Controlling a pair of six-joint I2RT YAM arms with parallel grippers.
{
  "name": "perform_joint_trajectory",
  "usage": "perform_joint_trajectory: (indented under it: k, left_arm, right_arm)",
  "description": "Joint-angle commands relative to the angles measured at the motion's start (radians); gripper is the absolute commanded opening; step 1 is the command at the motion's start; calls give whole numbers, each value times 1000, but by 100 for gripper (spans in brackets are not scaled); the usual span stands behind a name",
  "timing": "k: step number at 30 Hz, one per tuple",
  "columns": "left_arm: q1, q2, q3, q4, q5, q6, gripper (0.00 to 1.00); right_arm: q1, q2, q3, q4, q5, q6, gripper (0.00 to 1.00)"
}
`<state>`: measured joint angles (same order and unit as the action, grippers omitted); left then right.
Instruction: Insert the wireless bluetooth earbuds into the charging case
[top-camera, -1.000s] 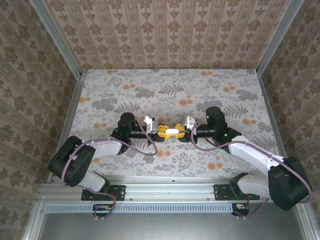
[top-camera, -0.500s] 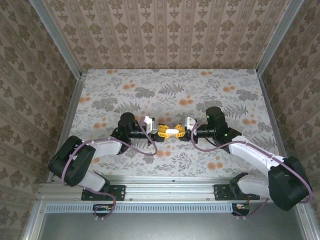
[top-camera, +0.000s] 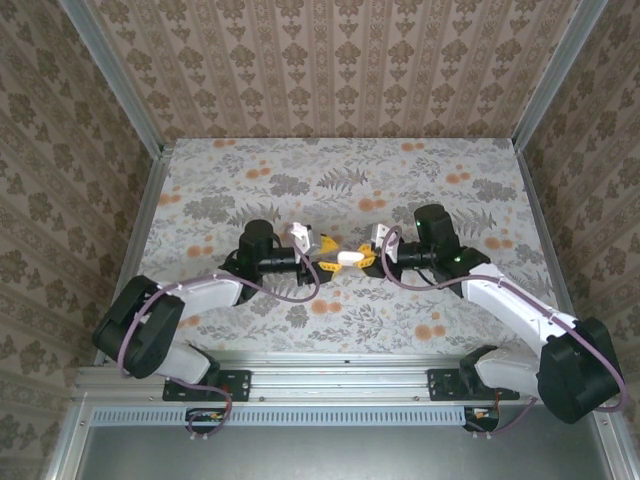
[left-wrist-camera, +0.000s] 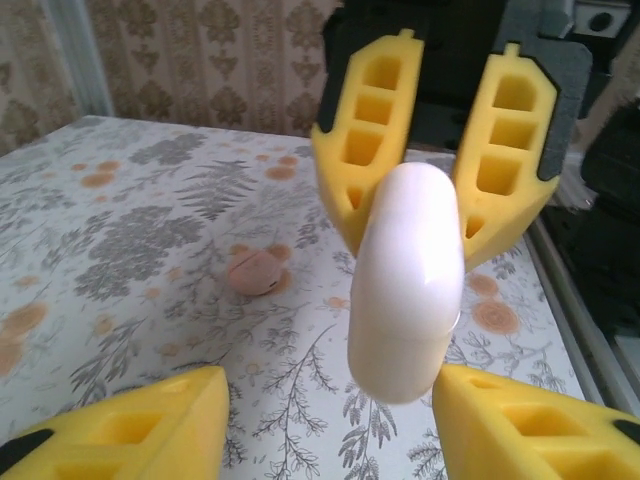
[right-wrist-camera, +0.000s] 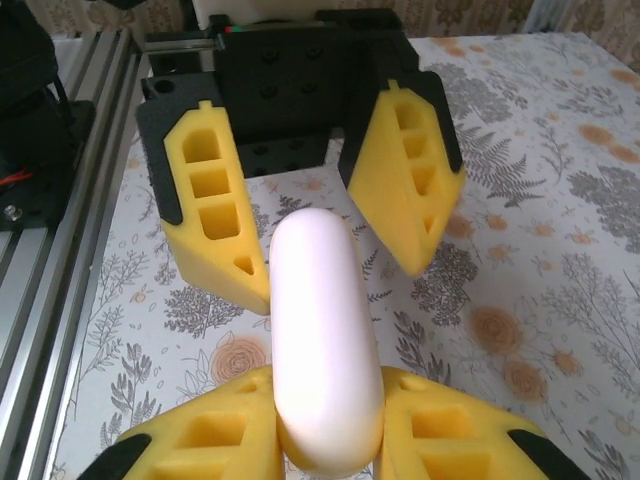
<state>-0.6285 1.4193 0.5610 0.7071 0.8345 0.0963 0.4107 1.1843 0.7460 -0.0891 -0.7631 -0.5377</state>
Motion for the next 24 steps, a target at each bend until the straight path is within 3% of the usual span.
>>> perform_joint_trajectory:
  k: [1, 7, 12, 17, 24]
  left_arm:
    - [11, -74, 1, -76, -119, -93, 61]
    - [16, -194, 24, -312, -290, -299, 71]
    - [39, -298, 49, -548, -430, -439, 75]
    - [94, -374, 18, -635, -474, -624, 78]
    - [131, -443, -7, -810, -541, -676, 79]
  right_arm:
    - [-11, 21, 87, -168, 26, 44, 23]
    - [-12, 111, 236, -361, 26, 143, 23]
    - [-11, 243, 341, -437, 77, 328, 21]
    - [-13, 442, 503, -620, 113, 466, 20]
    - [-13, 687, 684, -829, 72, 544, 21]
